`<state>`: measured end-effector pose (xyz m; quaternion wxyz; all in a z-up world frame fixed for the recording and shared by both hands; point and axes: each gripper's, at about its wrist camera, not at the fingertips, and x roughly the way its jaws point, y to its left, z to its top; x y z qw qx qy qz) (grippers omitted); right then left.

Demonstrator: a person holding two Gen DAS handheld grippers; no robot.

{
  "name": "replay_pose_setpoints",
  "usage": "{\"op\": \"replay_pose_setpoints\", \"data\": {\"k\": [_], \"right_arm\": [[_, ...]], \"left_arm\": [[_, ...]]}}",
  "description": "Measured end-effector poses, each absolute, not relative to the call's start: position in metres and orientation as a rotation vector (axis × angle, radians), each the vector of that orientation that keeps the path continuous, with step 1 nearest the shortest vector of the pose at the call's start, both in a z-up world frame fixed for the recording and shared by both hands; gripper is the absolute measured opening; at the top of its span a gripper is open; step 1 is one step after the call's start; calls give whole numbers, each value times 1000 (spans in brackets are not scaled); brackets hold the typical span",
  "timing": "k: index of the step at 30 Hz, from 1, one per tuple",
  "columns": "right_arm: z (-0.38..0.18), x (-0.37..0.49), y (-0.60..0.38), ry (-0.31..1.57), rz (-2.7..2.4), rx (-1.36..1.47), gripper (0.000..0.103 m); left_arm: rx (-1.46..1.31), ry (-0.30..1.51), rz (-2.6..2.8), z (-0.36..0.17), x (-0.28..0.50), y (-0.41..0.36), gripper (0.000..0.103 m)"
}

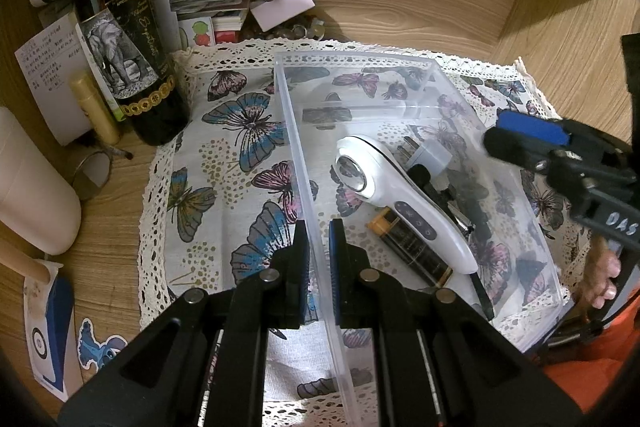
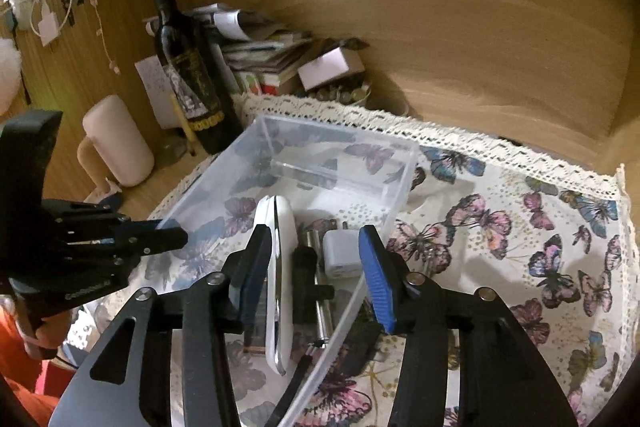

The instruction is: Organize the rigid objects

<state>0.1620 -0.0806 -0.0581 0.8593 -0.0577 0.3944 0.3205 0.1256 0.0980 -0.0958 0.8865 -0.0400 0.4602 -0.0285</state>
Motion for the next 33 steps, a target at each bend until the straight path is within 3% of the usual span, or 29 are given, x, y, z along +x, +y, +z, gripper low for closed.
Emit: {"op": "replay_pose_setpoints", "data": {"k": [10,33], "right_arm": [[-42,149,-129,790,555,-108,48],[-112,103,-153,1091,571,-166,48]], "left_arm": [[-70,954,-57,-96,126,99,9],[-64,949,-52,-96,126,96,9]]}}
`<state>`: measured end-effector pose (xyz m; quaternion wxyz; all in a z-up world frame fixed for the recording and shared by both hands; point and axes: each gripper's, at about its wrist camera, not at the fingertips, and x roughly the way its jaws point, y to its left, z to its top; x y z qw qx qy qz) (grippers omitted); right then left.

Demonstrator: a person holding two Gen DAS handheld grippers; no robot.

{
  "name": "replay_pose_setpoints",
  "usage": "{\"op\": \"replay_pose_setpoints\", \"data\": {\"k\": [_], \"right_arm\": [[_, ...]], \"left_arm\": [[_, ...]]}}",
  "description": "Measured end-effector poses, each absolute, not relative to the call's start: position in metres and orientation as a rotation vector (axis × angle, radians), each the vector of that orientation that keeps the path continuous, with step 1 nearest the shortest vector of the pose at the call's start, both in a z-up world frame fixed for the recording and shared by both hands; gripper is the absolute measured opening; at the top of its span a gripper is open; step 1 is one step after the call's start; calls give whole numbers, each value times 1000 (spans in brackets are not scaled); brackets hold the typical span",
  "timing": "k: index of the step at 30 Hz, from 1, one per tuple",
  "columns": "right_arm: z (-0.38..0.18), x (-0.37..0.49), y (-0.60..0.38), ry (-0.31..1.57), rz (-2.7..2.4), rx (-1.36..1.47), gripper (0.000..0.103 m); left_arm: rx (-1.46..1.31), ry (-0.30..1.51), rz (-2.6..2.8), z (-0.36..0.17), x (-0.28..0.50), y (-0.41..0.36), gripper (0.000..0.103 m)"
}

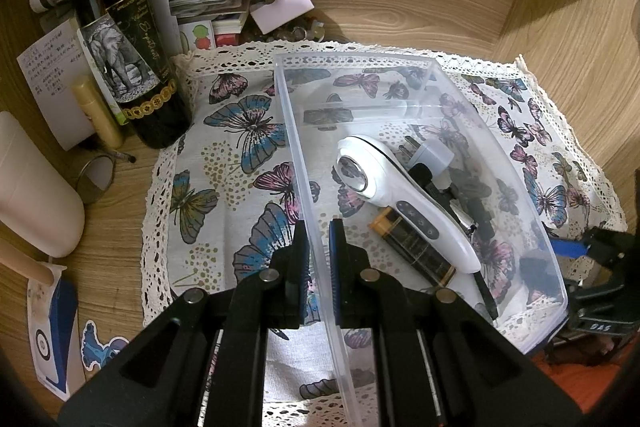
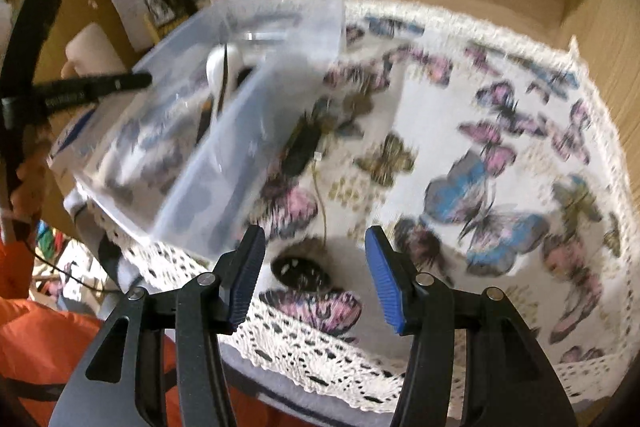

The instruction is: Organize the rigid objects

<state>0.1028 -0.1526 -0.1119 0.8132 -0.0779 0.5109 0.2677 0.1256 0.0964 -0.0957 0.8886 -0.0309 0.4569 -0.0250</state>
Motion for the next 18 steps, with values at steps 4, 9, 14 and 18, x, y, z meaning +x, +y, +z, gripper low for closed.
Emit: {"op": "replay_pose_setpoints", "data": {"k": [4,9,14,18], "right_arm": [[-120,102,-155,1119,581,-169,31],[-115,106,-155,1058,561,-157,31],[-105,115,-154,991,541,-159,31],[-95,122,-149,937,548,-156,31]], "left_arm": [[-64,949,-52,-96,126,96,9],[-65,949,-52,-96,125,96,9],[-63,949,-52,-96,125,96,9],[-64,949,-52,-96,126,96,9]]}}
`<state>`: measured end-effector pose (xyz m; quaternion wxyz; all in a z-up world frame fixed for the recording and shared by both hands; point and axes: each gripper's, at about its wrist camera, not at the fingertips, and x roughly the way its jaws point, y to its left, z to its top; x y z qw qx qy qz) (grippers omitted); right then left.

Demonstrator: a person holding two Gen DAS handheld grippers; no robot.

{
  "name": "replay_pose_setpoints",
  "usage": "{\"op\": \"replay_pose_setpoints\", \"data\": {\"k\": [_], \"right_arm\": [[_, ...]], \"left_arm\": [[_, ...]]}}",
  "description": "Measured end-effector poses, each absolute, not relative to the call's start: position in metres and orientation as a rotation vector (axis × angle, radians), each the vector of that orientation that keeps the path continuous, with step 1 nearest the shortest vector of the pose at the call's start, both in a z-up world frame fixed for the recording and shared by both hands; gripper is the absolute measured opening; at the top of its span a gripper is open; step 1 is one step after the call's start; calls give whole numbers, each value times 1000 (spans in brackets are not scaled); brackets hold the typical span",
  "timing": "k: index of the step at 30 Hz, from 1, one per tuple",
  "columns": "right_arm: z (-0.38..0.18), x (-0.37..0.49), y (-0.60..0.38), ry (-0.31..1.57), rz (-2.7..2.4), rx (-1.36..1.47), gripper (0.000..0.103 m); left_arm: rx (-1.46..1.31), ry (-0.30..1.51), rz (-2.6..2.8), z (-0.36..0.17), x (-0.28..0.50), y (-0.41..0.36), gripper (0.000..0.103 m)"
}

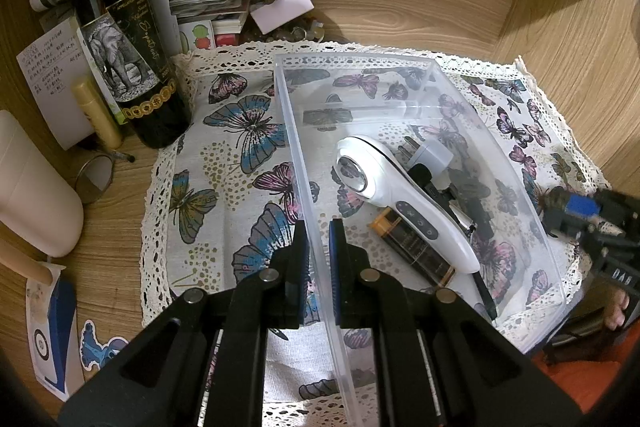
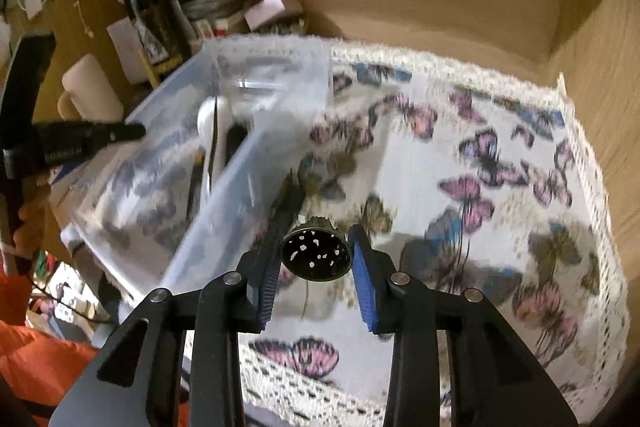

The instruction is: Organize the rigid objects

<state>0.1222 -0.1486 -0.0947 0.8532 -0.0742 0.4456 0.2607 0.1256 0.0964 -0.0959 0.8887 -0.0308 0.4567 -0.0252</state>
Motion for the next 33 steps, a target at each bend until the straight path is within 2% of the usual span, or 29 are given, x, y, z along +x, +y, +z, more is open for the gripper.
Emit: {"op": "replay_pose_setpoints", "data": {"k": [14,33], "right_arm": [[-43,150,-123,773,608,-96,31],[-72,174,-66,864,722,-182,31]], "left_arm": [[-64,948,-56,-95,125,93,9],[-62,945,-58,-95,126,92,10]]}}
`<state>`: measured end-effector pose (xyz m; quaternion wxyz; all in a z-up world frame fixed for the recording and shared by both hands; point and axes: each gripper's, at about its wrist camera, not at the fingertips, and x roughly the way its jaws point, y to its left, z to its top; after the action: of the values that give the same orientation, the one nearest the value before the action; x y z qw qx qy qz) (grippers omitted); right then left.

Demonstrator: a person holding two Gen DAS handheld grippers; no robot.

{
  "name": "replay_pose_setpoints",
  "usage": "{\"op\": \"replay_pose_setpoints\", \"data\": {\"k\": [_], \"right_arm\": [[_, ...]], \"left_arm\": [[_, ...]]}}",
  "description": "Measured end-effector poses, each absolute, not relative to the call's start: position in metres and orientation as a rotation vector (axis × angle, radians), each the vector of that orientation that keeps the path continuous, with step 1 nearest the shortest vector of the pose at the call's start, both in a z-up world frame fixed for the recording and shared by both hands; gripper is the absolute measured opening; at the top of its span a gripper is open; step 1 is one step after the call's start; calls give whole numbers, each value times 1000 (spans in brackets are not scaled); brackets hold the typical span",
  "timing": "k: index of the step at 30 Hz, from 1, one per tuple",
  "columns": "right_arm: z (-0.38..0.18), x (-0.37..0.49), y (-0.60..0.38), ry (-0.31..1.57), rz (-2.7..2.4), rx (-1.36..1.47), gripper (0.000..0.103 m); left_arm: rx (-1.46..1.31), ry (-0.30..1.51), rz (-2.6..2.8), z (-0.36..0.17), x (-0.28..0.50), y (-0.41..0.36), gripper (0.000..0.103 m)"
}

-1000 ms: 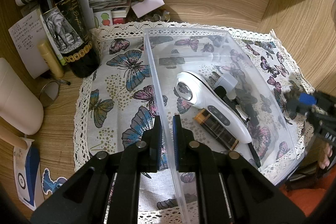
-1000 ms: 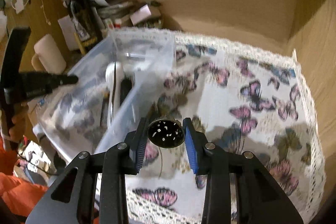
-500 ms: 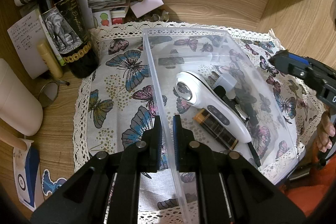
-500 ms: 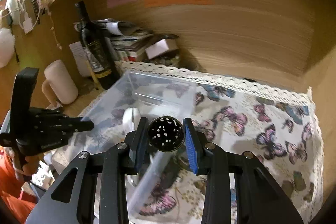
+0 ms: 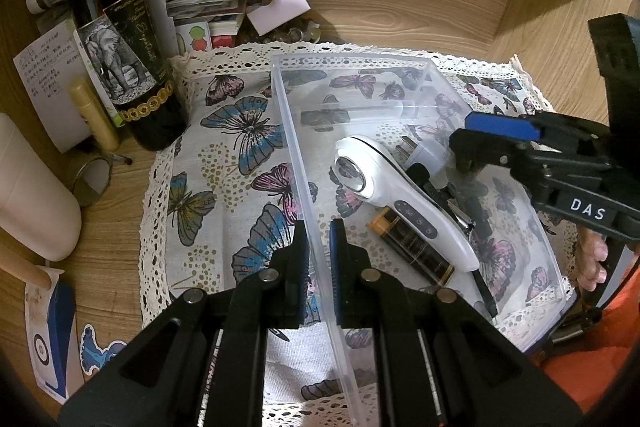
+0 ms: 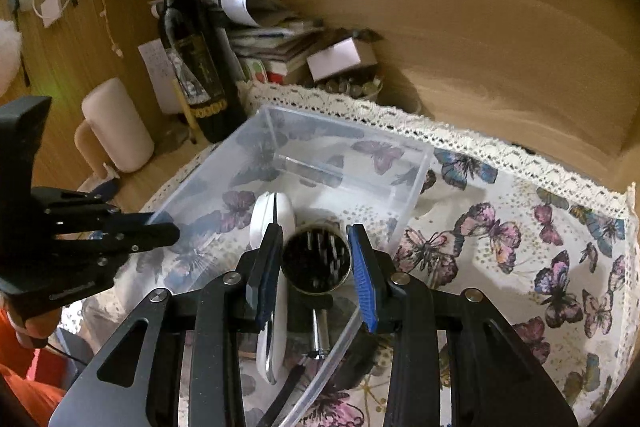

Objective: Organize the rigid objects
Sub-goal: 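Lower the black plug into the clear box and open the right gripper, then grasp the metal key ring on the cloth with the right gripper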

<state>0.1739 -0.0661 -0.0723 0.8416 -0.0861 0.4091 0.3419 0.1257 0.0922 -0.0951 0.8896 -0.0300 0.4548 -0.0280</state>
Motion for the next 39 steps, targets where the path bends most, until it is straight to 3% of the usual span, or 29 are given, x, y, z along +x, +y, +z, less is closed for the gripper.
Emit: {"op": "replay_pose_setpoints", "data": {"k": [15,29,33,39], "right_arm": [[-52,176,-128,833,575,-132,35],[-96,184,-139,960,552,-166,35],[-107,188,-129,986,564,-191,48],[-119,202,-120,1011,547,-210,49]], "left_arm": [[-63,941,-61,-96,128,92,10],[-74,935,-36,-96,126,99,10],[-75,933,-38,-97,125,101,10],[-63,929,-43,-96,125,102,11]]}}
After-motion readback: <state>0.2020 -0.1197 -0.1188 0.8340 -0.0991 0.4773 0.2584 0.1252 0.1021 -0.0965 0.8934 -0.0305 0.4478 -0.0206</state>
